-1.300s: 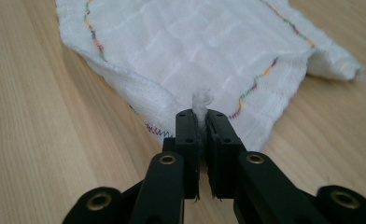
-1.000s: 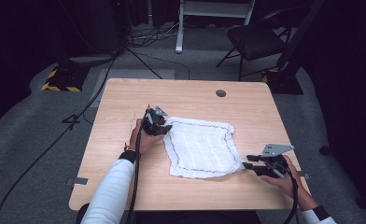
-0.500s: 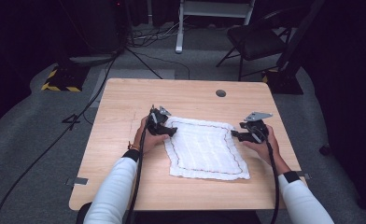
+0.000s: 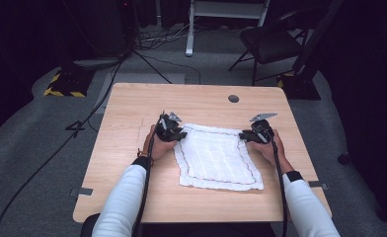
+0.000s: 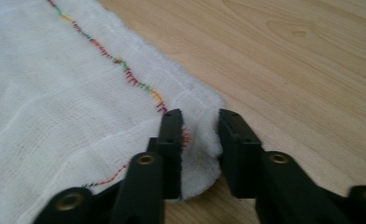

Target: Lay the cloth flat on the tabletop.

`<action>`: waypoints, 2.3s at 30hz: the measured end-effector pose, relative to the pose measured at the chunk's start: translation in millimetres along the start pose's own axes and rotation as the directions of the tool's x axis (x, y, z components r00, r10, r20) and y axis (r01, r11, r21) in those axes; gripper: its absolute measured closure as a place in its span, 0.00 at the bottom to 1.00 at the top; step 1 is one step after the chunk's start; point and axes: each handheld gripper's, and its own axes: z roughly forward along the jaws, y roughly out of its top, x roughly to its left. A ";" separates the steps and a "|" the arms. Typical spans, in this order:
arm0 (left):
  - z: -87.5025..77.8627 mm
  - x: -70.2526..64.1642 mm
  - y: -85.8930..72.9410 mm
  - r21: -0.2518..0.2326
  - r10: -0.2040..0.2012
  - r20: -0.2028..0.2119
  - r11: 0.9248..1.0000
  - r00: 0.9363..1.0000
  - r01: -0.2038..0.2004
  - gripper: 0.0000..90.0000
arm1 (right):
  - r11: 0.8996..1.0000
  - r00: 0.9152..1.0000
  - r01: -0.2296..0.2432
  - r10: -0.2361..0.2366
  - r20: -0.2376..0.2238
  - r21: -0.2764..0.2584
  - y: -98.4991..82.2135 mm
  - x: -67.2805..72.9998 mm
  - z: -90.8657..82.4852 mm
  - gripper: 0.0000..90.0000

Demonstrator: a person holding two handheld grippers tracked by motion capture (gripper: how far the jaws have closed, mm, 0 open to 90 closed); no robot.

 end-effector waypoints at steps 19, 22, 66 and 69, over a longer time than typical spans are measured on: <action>-64.1 -26.4 44.5 -0.248 0.130 -0.102 0.957 0.986 -0.151 0.91 | 0.956 0.983 0.122 -0.079 0.166 -0.268 37.0 11.3 -94.6 0.95; -57.9 -21.0 52.9 -0.235 0.099 -0.158 0.963 0.983 -0.134 0.82 | 0.956 0.975 0.123 -0.067 0.210 -0.267 46.9 6.2 -89.3 0.87; -68.7 -98.5 -72.0 0.105 0.141 0.050 0.984 0.989 -0.146 0.30 | 0.994 0.996 0.090 -0.088 -0.024 0.057 -99.4 51.7 -92.0 0.42; -74.3 -91.8 -71.0 0.083 0.107 0.050 0.990 0.993 -0.111 0.29 | 0.991 0.994 0.106 -0.106 0.000 0.079 -99.0 51.6 -97.5 0.43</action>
